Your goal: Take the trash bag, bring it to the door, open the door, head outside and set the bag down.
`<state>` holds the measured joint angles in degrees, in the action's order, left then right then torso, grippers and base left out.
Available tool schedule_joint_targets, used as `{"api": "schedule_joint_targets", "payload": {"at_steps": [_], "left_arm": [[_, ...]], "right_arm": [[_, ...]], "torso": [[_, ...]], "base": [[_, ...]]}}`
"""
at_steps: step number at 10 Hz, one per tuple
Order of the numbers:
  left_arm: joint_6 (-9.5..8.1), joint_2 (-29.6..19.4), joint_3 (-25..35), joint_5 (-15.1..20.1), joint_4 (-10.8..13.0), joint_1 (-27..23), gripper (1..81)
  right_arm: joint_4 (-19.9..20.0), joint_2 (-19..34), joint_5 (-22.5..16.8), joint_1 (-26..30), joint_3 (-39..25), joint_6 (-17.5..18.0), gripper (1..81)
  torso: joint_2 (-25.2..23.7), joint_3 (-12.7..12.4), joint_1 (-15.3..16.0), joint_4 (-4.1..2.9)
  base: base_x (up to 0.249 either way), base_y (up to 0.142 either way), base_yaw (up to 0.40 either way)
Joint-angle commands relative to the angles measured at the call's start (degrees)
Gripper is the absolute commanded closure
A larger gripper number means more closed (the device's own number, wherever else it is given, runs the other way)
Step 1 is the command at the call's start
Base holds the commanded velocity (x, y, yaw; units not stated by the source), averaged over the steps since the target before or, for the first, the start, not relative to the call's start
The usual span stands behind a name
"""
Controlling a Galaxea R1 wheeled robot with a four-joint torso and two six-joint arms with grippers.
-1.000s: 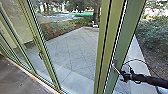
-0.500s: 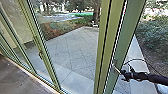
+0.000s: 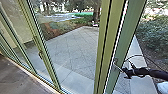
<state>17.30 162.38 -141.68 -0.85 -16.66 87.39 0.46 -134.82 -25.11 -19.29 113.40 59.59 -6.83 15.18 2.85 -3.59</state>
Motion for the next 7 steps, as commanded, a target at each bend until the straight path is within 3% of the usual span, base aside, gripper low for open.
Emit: {"api": "schedule_joint_targets", "payload": {"at_steps": [1,7], "left_arm": [[0.10,-0.7,0.3,4.5,-0.4,-0.9,81.1],[0.02,-0.6,0.3,4.5,-0.4,-0.9,81.1]], "right_arm": [[-7.6,6.3,-1.8,14.4,2.8,-1.0,1.0],[-12.9,8.7,-6.5,21.1,-1.1,-1.1,1.0]], "torso": [[0.0,0.0,0.0,0.00],[0.0,0.0,0.0,0.00]], "base": [[0.000,0.000,0.000],[0.000,0.000,0.000]]}}
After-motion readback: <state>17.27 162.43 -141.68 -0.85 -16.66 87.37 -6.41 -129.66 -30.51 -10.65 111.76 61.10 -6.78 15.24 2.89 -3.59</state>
